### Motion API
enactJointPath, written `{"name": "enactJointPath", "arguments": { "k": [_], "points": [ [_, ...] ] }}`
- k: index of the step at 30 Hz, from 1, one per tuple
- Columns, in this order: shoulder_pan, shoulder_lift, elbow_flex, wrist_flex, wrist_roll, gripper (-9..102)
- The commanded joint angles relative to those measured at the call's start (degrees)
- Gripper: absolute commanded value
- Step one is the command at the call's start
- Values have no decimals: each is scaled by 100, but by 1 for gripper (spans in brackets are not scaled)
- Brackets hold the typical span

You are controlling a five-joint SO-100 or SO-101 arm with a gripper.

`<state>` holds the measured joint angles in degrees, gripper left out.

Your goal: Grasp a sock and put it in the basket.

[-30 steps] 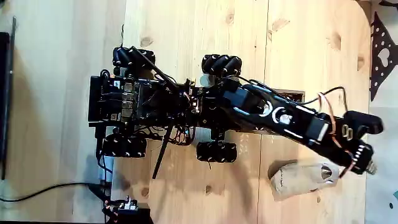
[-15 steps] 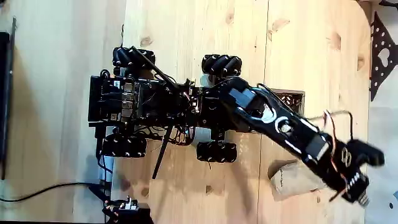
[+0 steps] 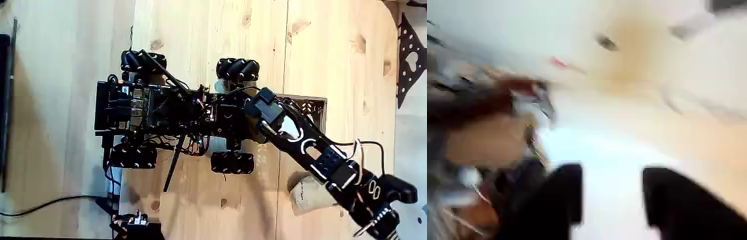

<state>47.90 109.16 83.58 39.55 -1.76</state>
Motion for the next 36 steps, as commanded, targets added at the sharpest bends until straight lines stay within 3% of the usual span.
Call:
{"name": "enactJointPath", "arguments": {
  "k": [1, 8, 11, 18, 34, 36],
  "points": [
    [229, -18, -255, -79, -62, 5],
    [325, -220, -255, -782, -598, 5],
    [387, -422, -255, -712, -598, 6],
    [422, -519, -264, 387, -888, 0],
    [-308, -2057, -255, 3173, -1424, 1],
    [-475, -2338, -255, 3357, -1477, 6]
  ]
}}
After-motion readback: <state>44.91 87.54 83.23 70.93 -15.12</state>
